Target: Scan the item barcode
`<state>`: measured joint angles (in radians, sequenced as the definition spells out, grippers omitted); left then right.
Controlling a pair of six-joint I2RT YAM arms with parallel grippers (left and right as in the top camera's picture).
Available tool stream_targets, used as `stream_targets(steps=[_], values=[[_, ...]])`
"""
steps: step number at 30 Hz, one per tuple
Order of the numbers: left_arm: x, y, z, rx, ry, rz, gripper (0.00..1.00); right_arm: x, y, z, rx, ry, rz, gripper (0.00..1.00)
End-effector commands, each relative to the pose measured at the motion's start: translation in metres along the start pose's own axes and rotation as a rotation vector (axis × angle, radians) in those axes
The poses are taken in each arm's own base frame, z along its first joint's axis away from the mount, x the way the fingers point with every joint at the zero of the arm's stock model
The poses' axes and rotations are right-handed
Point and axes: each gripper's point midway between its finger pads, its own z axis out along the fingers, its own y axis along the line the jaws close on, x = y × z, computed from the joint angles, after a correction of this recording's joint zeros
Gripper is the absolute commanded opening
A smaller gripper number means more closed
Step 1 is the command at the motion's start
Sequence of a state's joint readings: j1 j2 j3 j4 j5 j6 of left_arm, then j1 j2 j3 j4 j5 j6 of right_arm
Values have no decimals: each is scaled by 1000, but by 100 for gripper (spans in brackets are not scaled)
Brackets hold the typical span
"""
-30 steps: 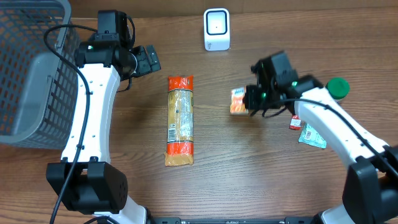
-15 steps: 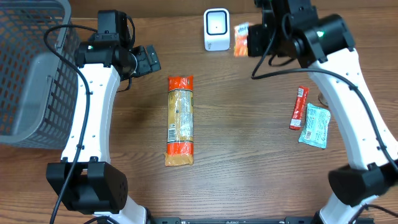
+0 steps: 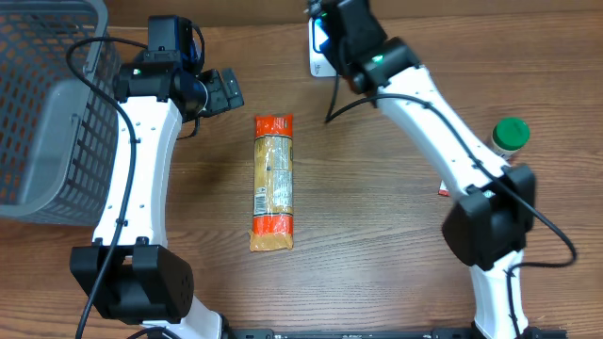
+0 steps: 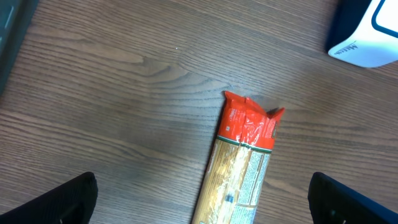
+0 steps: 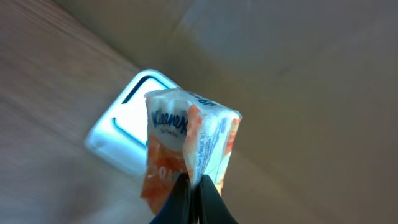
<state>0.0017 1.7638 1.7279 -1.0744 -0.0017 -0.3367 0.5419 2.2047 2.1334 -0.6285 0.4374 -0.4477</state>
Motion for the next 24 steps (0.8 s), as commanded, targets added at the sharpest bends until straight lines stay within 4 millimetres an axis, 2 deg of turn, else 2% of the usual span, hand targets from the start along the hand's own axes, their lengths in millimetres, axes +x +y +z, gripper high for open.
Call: stream_targets(steps=[1, 7, 9, 16, 24], values=[[-1, 0, 2, -8, 0, 14, 100, 3, -4, 23, 160, 40, -283, 4], [-1, 0, 2, -8, 0, 14, 100, 12, 18, 67, 192, 41, -545, 4], [-1, 0, 2, -8, 0, 14, 100, 13, 23, 78, 206, 28, -579, 4], [-1, 0, 2, -8, 0, 14, 99, 11, 34, 100, 250, -22, -570, 4], [-1, 0, 2, -8, 0, 14, 100, 31, 51, 122, 237, 1, -585, 4]])
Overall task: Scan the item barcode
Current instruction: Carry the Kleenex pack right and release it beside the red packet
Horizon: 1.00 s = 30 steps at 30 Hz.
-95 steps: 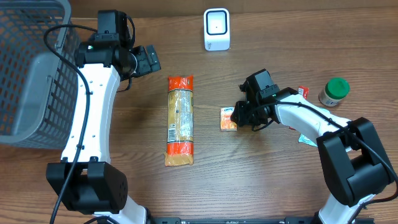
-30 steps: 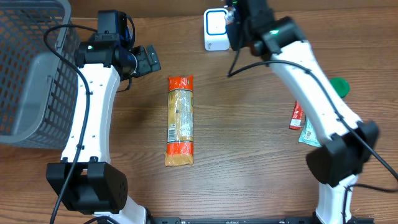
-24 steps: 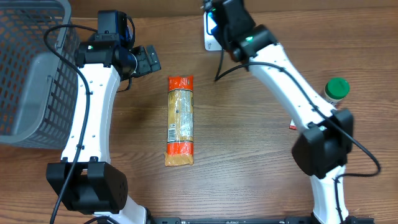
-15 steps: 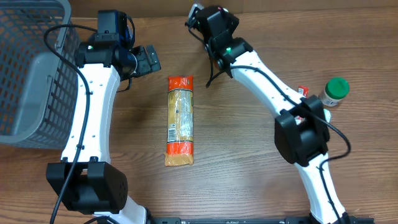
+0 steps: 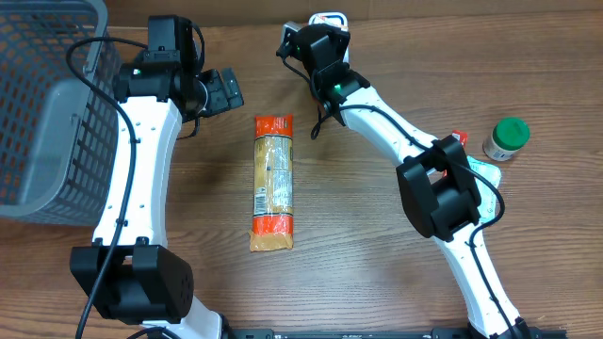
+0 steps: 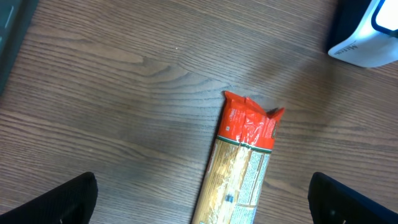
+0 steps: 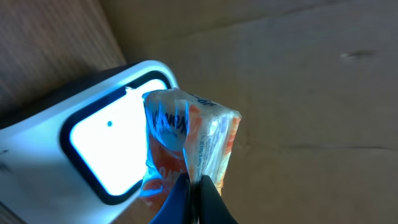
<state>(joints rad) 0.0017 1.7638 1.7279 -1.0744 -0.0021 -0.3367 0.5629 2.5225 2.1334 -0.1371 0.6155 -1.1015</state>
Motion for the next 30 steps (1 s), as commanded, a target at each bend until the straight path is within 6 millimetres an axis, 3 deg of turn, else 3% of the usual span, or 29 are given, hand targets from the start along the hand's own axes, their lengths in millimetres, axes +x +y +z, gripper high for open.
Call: stream_targets(steps=[1, 9, 12, 18, 20, 22, 26, 28, 30], values=[[-1, 0, 2, -8, 0, 14, 100, 6, 13, 12, 9, 21, -19, 4], [-1, 0, 2, -8, 0, 14, 100, 3, 8, 14, 51, 15, -75, 4], [-1, 0, 2, -8, 0, 14, 100, 4, -4, 12, 86, 32, -51, 4], [-1, 0, 3, -8, 1, 14, 100, 0, -58, -18, 142, 25, 208, 4], [-1, 0, 2, -8, 0, 14, 100, 1, -86, -41, 137, 18, 348, 4], [-1, 0, 2, -8, 0, 14, 100, 6, -100, -58, 116, 29, 459, 4], [-1, 0, 2, -8, 0, 14, 100, 39, -117, -90, 55, 129, 766, 4], [-1, 0, 2, -8, 0, 14, 99, 68, -110, -101, 11, 235, 862, 4], [-1, 0, 2, -8, 0, 14, 100, 102, -86, -111, -103, 373, 901, 4]])
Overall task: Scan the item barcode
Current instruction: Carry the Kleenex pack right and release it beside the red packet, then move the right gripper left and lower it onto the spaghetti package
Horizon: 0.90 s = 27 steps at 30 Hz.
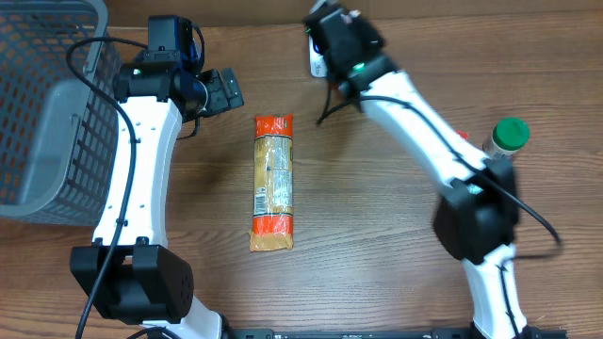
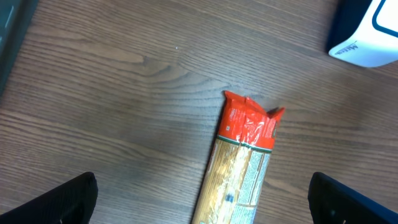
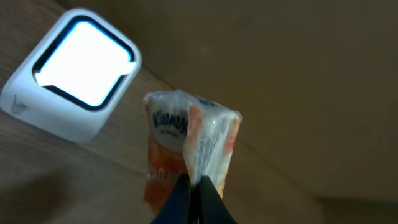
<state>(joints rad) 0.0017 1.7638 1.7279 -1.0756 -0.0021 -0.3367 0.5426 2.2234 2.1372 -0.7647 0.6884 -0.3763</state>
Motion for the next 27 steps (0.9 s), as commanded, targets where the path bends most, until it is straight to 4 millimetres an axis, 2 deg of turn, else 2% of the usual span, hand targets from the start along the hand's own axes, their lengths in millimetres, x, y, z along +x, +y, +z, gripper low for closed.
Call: stream_targets(steps=[1, 4, 8, 11, 13, 15, 16, 17, 19, 20, 25, 27], values=[[-1, 0, 2, -8, -1, 14, 99, 48, -28, -8, -76, 173, 377, 4], [-1, 0, 2, -8, -1, 14, 100, 107, -2, -10, -282, 427, 450, 4], [-1, 0, 2, -8, 0, 14, 100, 168, 22, -20, -488, 695, 543, 4], [-1, 0, 2, -8, -1, 14, 100, 214, 29, -20, -494, 859, 572, 4], [-1, 0, 2, -8, -1, 14, 99, 235, 35, -18, -481, 920, 582, 4], [-1, 0, 2, -8, -1, 14, 100, 248, 40, -16, -472, 954, 583, 4], [-1, 0, 2, -8, -1, 14, 100, 254, 43, -16, -471, 968, 578, 8], [-1, 0, 2, -8, -1, 14, 100, 258, 45, -15, -468, 977, 575, 15], [-1, 0, 2, -8, -1, 14, 100, 264, 43, -14, -430, 992, 579, 49], [-1, 0, 2, -8, -1, 14, 100, 266, 39, -13, -399, 996, 584, 54], [-1, 0, 2, -8, -1, 14, 99, 257, 22, -24, -369, 955, 599, 57], [-1, 0, 2, -7, -1, 14, 100, 248, 23, -30, -407, 930, 617, 50]])
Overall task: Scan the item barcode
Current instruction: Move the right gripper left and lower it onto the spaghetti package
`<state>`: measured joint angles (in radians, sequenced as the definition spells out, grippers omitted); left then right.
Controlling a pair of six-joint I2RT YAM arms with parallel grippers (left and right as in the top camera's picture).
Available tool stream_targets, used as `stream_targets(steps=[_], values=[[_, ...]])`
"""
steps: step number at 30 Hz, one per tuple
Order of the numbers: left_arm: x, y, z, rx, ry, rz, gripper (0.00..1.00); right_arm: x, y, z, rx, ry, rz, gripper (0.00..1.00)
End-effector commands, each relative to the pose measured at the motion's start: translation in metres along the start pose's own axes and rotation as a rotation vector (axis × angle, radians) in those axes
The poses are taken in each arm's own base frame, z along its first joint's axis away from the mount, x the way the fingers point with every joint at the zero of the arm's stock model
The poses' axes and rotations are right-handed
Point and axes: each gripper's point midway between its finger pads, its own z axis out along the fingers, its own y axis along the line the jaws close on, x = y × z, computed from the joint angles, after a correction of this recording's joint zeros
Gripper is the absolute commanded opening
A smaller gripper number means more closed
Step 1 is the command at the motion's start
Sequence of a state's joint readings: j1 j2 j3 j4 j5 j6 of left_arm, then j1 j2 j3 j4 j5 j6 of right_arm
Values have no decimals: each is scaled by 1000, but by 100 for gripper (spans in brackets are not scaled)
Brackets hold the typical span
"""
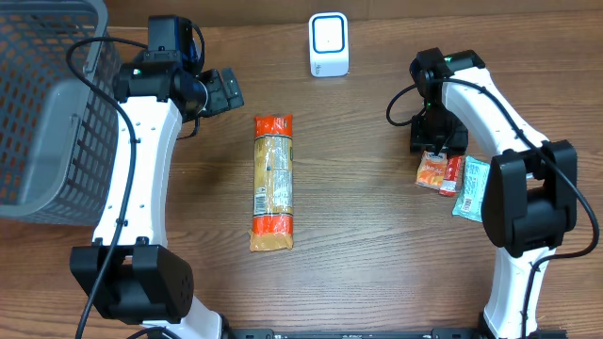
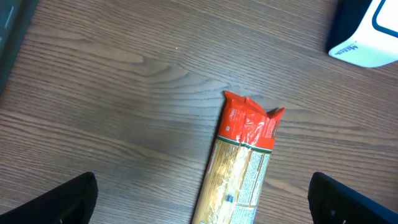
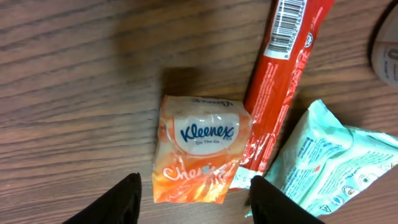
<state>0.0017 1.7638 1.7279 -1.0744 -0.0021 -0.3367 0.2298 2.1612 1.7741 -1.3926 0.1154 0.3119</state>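
The orange Kleenex tissue pack (image 3: 202,149) lies flat on the table at the right (image 1: 431,171). My right gripper (image 3: 194,202) hangs open just above it (image 1: 435,141), a finger on each side and nothing held. The white scanner (image 1: 329,44) stands at the back middle, its corner also in the left wrist view (image 2: 367,34). My left gripper (image 2: 202,205) is open and empty, above the top end of a long pasta packet (image 2: 242,162) that lies in the middle (image 1: 273,183).
A red packet (image 3: 283,68) with a barcode and a teal wipes pack (image 3: 323,162) lie right beside the tissue pack. A grey mesh basket (image 1: 47,104) fills the far left. A round container's edge (image 3: 387,43) shows at the right.
The right gripper was shut on the tissue pack near the scanner. Now the pack lies on the table at the right beside the red packet, and the gripper is open over it.
The right gripper held the tissue pack up near the scanner, then close against its lit window, then a little away from it. Now the pack is let go among the packets at the right. The left arm and the pasta packet stayed put throughout.
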Motion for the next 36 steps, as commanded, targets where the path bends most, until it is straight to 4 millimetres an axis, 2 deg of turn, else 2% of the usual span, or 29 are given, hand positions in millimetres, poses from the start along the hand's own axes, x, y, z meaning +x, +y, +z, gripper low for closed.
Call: stream_targets(steps=[1, 3, 4, 7, 10, 12, 13, 17, 21, 24, 27, 31, 34, 36], values=[[-1, 0, 2, -8, 0, 14, 99, 3, 9, -33, -82, -68, 9, 42], [-1, 0, 2, -8, 0, 14, 100, 11, 26, -36, -157, -39, -11, 12], [-1, 0, 2, -8, 0, 14, 100, 13, 31, -35, -175, -31, -17, 4], [-1, 0, 2, -8, 0, 14, 100, 16, 45, -28, -192, -35, -36, 4], [-1, 0, 2, -8, 0, 14, 99, 15, 57, -11, -198, -51, -27, 4], [-1, 0, 2, -8, 0, 14, 100, 14, 60, 0, -192, -68, -35, 9], [-1, 0, 2, -8, 0, 14, 100, 12, 58, 5, -179, -79, -33, 12], [-1, 0, 2, -8, 0, 14, 100, -2, 42, 27, -118, -145, 4, 11], [-1, 0, 2, -8, 0, 14, 100, 6, 20, 41, -82, -93, 42, 4], [-1, 0, 2, -8, 0, 14, 100, 8, -1, 43, -36, -71, 73, 4], [-1, 0, 2, -8, 0, 14, 99, 7, -1, 38, -70, -75, 59, 4], [-1, 0, 2, -8, 0, 14, 100, 8, 24, 14, -221, -109, -58, 4], [-1, 0, 2, -8, 0, 14, 100, 14, 54, -18, -369, -157, -107, 6], [-1, 0, 3, -8, 1, 14, 100, 21, 83, -43, -495, -191, -163, 9]])
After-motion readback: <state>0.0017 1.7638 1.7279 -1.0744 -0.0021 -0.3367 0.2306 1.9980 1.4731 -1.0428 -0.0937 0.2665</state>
